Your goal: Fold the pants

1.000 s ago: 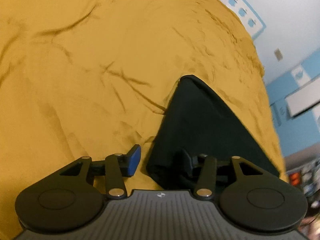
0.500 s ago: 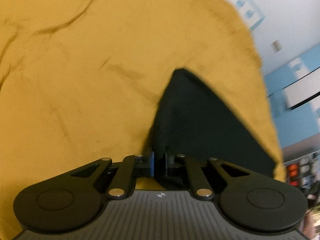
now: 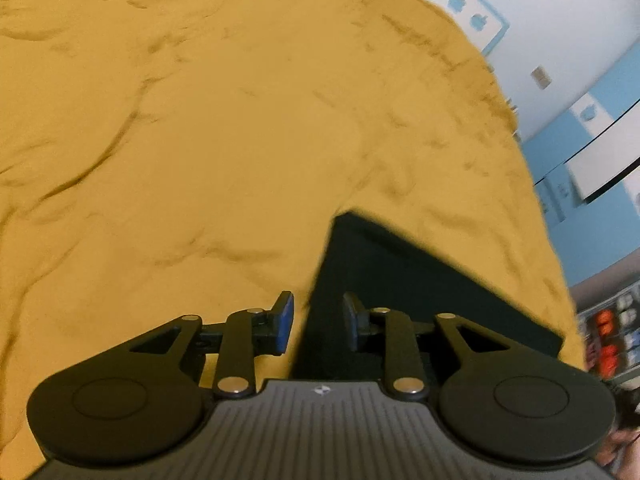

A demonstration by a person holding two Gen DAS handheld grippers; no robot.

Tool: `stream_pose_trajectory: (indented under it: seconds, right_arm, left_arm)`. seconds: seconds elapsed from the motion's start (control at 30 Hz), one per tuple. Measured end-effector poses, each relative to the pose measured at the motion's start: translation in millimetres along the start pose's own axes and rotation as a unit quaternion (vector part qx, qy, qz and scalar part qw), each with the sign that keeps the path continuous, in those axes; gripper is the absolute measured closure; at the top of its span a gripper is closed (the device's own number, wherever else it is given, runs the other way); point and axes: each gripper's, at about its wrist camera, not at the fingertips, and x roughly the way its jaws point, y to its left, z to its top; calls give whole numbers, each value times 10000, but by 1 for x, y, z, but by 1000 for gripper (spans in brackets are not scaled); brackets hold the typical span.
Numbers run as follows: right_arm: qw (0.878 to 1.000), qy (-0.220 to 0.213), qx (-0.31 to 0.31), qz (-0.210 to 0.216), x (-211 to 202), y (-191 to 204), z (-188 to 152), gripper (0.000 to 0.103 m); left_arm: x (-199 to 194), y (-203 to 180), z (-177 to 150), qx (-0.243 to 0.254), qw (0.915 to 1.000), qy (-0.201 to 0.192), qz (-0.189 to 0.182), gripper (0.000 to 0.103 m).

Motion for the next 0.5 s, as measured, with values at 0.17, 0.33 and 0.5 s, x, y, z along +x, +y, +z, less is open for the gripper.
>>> stream_pose_trajectory:
  seconds: [0.17,0.33,0.5]
  right_arm:
    - [9967,-95,-779,-181,27,47,-11,101]
    - [9953,-8,-933,-276,52,53,-22,100]
    - [9951,24,-945,-274,62,49,-24,103]
  left_arm:
    - [48,-5,19,-340,9992,137,-187,66]
    - [81,16,32,-1248,9913,19,-414,66]
    - [110,26,39,-1555,9857,114,-639,73]
